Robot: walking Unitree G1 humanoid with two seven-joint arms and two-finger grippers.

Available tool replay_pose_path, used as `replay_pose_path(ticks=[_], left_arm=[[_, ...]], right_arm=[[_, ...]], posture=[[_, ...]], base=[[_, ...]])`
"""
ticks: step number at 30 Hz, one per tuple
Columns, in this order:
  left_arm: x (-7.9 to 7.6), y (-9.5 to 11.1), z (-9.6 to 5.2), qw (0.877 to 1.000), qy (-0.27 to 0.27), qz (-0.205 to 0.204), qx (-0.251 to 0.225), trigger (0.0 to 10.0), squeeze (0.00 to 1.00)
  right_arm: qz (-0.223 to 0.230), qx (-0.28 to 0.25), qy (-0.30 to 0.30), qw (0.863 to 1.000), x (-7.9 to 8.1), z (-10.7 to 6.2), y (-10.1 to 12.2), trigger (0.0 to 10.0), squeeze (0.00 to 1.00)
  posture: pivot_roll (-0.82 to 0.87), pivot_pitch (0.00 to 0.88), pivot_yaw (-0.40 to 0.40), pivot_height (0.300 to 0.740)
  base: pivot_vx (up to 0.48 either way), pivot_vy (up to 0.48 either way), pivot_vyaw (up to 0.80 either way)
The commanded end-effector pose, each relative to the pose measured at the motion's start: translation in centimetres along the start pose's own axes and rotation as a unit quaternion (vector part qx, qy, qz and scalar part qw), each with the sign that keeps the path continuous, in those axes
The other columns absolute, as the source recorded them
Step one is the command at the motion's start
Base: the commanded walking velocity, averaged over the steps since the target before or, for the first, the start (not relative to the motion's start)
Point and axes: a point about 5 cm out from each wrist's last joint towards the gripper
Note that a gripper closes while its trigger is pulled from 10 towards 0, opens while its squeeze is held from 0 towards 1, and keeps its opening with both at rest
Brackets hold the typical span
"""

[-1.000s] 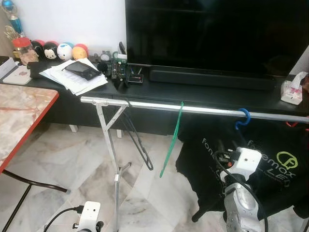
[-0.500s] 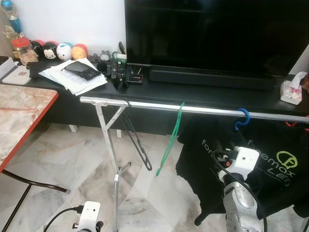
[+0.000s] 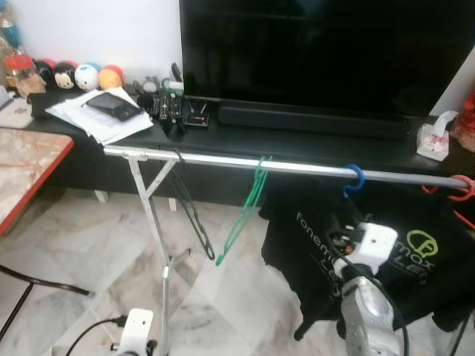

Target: Hang hanger

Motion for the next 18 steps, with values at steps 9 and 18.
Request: replay_pose_path(ticks=[9,18], left_arm=[[-0.47,-0.29,-0.04,1.0,-0.006,0.005,0.005,10.0,0.0],[-0.42,-0.23,-0.05,1.0,-0.005,0.0,0.002,10.0,0.0]], right_arm=[[-0.005,-0.004,0.001,1.0,-0.06,0.12,0.42,10.0,0.0],[-0.003,0.005,-0.006,1.0,-0.17,0.31,0.4,10.0,0.0]], posture=[[-0.08,0.0,-0.081,0.74],[-0.07,0.0,-0.082,0.74]], base=[[0.0,0.0,0.0],[0.0,0.0,-0.05]])
Point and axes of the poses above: a point about 5 cm out from each wrist's last joint towards the gripper, its own z axis pointing out of the wrist towards the gripper, its own y axis along the axis of the wrist's last joint, x = y × z, and after that the axes turned 3 degrees about z, right-handed
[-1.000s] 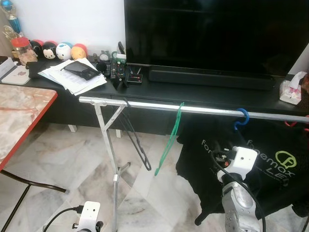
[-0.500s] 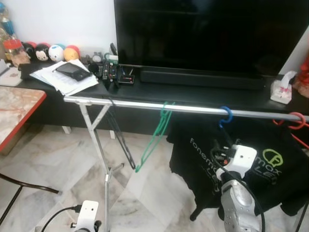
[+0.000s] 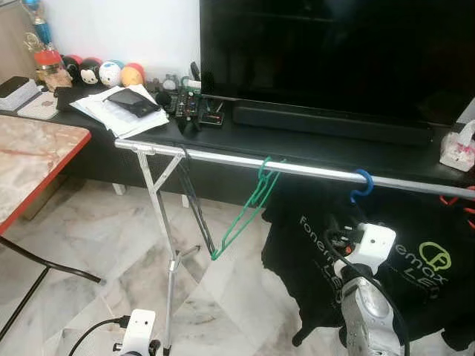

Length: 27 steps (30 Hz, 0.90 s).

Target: Hang hanger

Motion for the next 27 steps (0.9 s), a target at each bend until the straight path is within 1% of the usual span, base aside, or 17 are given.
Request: replay_pose_path(ticks=[1,5,8,17,21,27], left_arm=[[-0.04,-0.01,-0.01,1.0,-0.001,0.004,-0.001,10.0,0.0],[0.01,-0.04,-0.01,1.0,0.0,0.0,0.001,10.0,0.0],[0.04,-0.07,-0.01,1.0,0.0,-0.001,0.002,10.0,0.0],[0.06,-0.05,0.0,1.0,0.002,-0.006,0.003,10.0,0.0],[0.26,0.0,0.01,1.0,0.006,-0.008,0.003,10.0,0.0],[0.26,-0.02,0.01,1.0,0.006,-0.009,0.003,10.0,0.0]], right_arm=[[-0.001,-0.001,-0.006,1.0,-0.24,0.16,0.4,10.0,0.0],[-0.004,0.002,0.001,1.0,-0.14,0.24,0.35,10.0,0.0],[-0.004,-0.006,-0.003,1.0,-0.18,0.24,0.51,10.0,0.0],[0.001,0.002,0.0,1.0,0.03,0.29,0.32,10.0,0.0],[-0.002,-0.001,0.004,1.0,0.11,0.37,0.42,10.0,0.0],[-0.003,-0.004,0.005,1.0,0.13,0.41,0.51,10.0,0.0]], posture=[[-0.07,0.0,-0.082,0.74],[-0.07,0.0,-0.083,0.74],[-0.07,0.0,-0.083,0.74],[-0.07,0.0,-0.084,0.74],[-0.07,0.0,-0.084,0.74],[-0.07,0.0,-0.085,0.74]], base=[[0.0,0.0,-0.58],[0.0,0.0,-0.79],[0.0,0.0,0.0],[0.0,0.0,0.0],[0.0,0.0,-0.74],[0.0,0.0,0.0]])
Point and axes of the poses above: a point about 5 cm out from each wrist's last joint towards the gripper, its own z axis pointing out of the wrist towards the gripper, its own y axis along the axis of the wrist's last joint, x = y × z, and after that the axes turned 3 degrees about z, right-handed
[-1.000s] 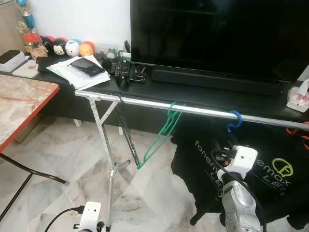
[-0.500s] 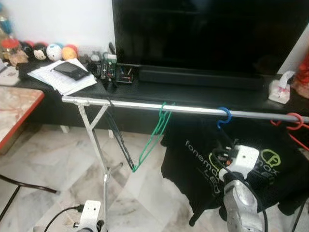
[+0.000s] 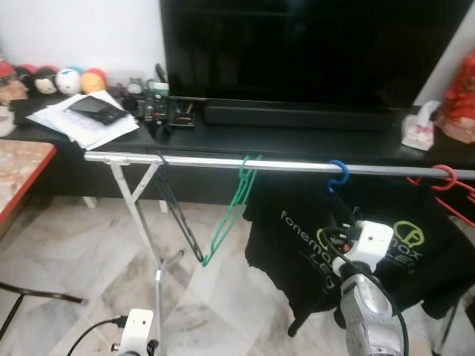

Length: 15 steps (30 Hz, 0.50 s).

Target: Hang hanger

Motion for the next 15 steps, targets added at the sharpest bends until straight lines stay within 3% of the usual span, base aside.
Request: replay_pose_path(ticks=[1,4,15], left_arm=[[0.01,-0.32,-0.06,1.0,0.002,-0.003,0.006,10.0,0.0],[-0.02,-0.35,-0.07,1.0,0.001,-0.002,0.006,10.0,0.0],[-0.08,-0.26,-0.05,1.0,-0.002,0.0,0.004,10.0,0.0]], right_arm=[[0.0,-0.005,0.001,1.0,-0.02,0.13,0.3,10.0,0.0],[0.0,-0.006,0.002,1.0,0.03,0.17,0.36,10.0,0.0],[0.001,-0.007,0.003,1.0,0.25,0.34,0.38,10.0,0.0]], posture=[[-0.07,0.0,-0.085,0.74],[-0.07,0.0,-0.085,0.74],[-0.07,0.0,-0.084,0.74]], base=[[0.0,0.0,0.0],[0.0,0.0,0.0],[0.286,0.0,0.0]])
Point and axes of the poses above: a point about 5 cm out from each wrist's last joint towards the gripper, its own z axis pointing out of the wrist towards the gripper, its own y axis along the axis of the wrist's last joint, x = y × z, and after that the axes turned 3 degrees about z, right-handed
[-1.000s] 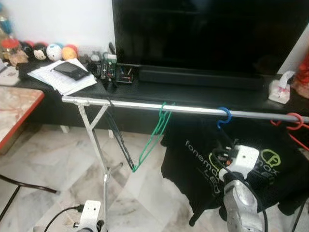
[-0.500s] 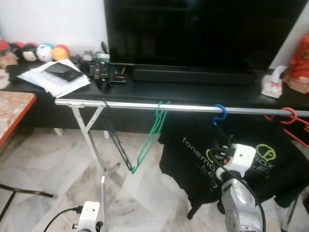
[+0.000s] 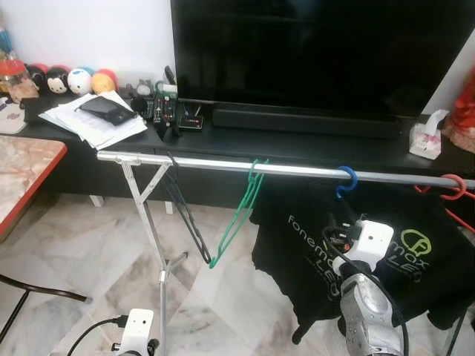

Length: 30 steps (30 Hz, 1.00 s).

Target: Hang hanger

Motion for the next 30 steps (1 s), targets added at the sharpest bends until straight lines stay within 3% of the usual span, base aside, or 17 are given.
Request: replay_pose_path(ticks=[1,10,16,24,30], left_arm=[[-0.1,-0.1,0.0,1.0,-0.002,-0.001,0.001,10.0,0.0],[-0.1,-0.1,0.0,1.0,-0.002,-0.003,0.002,10.0,0.0],[-0.1,-0.2,0.0,1.0,-0.002,-0.005,0.002,10.0,0.0],[-0.1,-0.4,-0.1,1.0,-0.004,-0.001,0.005,10.0,0.0],[-0.2,-0.4,-0.1,1.0,-0.007,0.003,0.005,10.0,0.0]], right_arm=[[0.0,-0.005,0.001,1.0,0.1,0.3,0.3,10.0,0.0],[0.001,-0.004,-0.005,1.0,-0.1,0.2,0.3,10.0,0.0],[0.002,-0.002,-0.007,1.0,-0.1,0.0,0.1,10.0,0.0],[-0.001,0.001,-0.046,0.999,-1.1,-2.8,-0.6,10.0,0.0],[-0.004,0.006,-0.055,0.998,-1.4,-3.7,-0.8,10.0,0.0]], posture=[[-0.07,0.0,-0.084,0.74],[-0.07,0.0,-0.084,0.74],[-0.07,0.0,-0.084,0.74],[-0.08,0.0,-0.077,0.74],[-0.08,0.0,-0.074,0.74]], base=[[0.311,0.0,0.0],[0.331,0.0,0.0],[0.0,0.0,0.0],[0.0,0.0,0.0],[0.0,0.0,0.0]])
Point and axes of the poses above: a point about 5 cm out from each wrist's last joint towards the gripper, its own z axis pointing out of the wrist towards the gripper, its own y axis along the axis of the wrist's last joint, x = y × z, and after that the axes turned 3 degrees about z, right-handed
